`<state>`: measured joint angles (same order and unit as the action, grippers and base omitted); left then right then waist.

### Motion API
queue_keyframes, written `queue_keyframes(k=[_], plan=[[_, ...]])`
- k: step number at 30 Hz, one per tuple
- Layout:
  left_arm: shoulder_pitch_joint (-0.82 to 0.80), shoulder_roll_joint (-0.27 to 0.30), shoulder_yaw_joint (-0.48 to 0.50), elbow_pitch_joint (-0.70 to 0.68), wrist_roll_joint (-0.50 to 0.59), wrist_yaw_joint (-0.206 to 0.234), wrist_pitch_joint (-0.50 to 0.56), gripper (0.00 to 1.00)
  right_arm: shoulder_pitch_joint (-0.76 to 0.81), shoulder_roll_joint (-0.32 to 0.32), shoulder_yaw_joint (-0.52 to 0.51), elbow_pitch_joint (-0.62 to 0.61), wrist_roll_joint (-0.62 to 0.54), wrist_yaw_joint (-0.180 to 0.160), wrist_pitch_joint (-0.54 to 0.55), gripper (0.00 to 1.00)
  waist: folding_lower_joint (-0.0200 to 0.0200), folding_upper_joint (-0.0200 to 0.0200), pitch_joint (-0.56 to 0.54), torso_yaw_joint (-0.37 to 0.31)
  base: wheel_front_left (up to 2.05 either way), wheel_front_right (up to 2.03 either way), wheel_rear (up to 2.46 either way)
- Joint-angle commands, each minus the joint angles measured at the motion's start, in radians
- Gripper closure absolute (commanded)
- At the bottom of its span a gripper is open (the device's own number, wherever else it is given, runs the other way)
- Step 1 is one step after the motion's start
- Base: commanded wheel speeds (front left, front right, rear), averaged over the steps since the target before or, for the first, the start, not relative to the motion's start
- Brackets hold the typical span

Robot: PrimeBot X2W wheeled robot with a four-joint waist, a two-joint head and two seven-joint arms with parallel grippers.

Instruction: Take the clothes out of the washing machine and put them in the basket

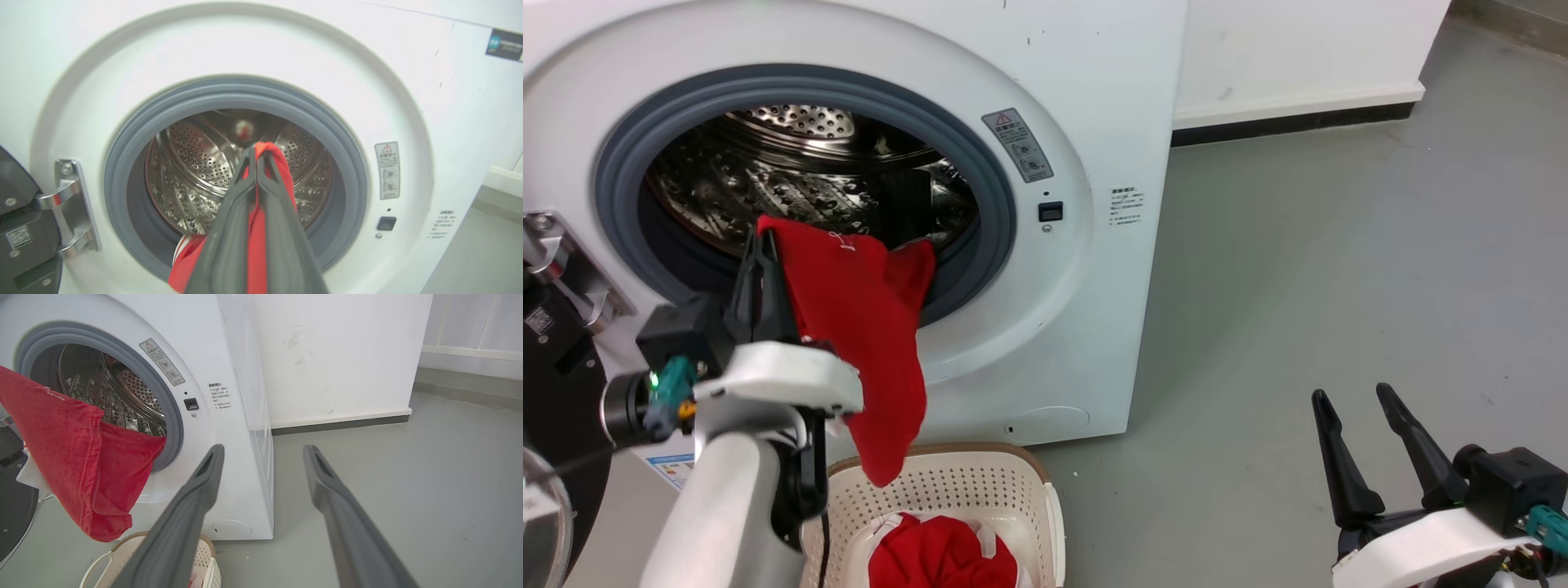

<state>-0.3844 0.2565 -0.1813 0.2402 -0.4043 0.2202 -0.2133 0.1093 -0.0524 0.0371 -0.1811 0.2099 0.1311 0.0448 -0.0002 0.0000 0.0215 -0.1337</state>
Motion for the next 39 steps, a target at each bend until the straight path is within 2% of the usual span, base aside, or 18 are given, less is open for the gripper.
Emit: queue_keyframes(k=[1, 6, 11, 20, 29, 30, 31, 39], plan=[[0.051, -0.002, -0.004, -0.068, 0.010, 0.022, 0.013, 1.00, 0.017, 0.003, -0.007, -0.006, 0.003, -0.001, -0.002, 0.00, 0.0002, 0.0000, -0.002, 0.011, 0.00, 0.00, 0.00], [0.194, -0.018, -0.025, -0.216, 0.017, 0.079, 0.060, 1.00, 0.008, 0.003, -0.008, -0.010, 0.012, -0.001, -0.005, 0.00, 0.0002, 0.0000, 0.013, 0.029, 0.00, 0.00, 0.00], [0.306, -0.044, -0.039, -0.223, 0.002, 0.109, 0.064, 1.00, -0.006, 0.003, 0.008, -0.005, 0.018, -0.001, -0.010, 0.00, 0.0002, 0.0000, 0.041, 0.023, 0.00, 0.00, 0.00], [0.387, -0.111, -0.052, 0.007, -0.069, 0.060, 0.006, 1.00, -0.037, 0.003, 0.020, 0.005, 0.028, -0.001, -0.022, 0.00, 0.0002, 0.0000, 0.128, -0.016, 0.00, 0.00, 0.00], [0.242, -0.155, -0.009, 0.288, -0.098, 0.011, -0.047, 1.00, -0.100, 0.003, 0.016, -0.013, 0.037, -0.001, -0.044, 0.00, 0.0002, 0.0000, 0.309, -0.050, 0.00, 0.00, 0.00], [0.217, -0.155, -0.004, 0.318, -0.095, 0.007, -0.049, 1.00, -0.108, 0.003, 0.017, -0.017, 0.043, -0.001, -0.048, 0.00, 0.0002, 0.0000, 0.336, -0.055, 0.00, 0.00, 0.00], [0.134, -0.154, 0.019, 0.397, -0.084, -0.007, -0.052, 1.00, -0.137, 0.003, 0.021, -0.012, 0.050, -0.001, -0.060, 0.00, 0.0002, 0.0000, 0.409, -0.071, 0.00, 0.00, 0.00], [-0.057, -0.125, 0.098, 0.575, -0.069, -0.023, -0.052, 1.00, -0.209, -0.021, 0.036, 0.014, 0.091, -0.001, -0.107, 0.00, 0.0002, 0.0000, 0.571, -0.111, 0.00, 0.00, 0.00]])
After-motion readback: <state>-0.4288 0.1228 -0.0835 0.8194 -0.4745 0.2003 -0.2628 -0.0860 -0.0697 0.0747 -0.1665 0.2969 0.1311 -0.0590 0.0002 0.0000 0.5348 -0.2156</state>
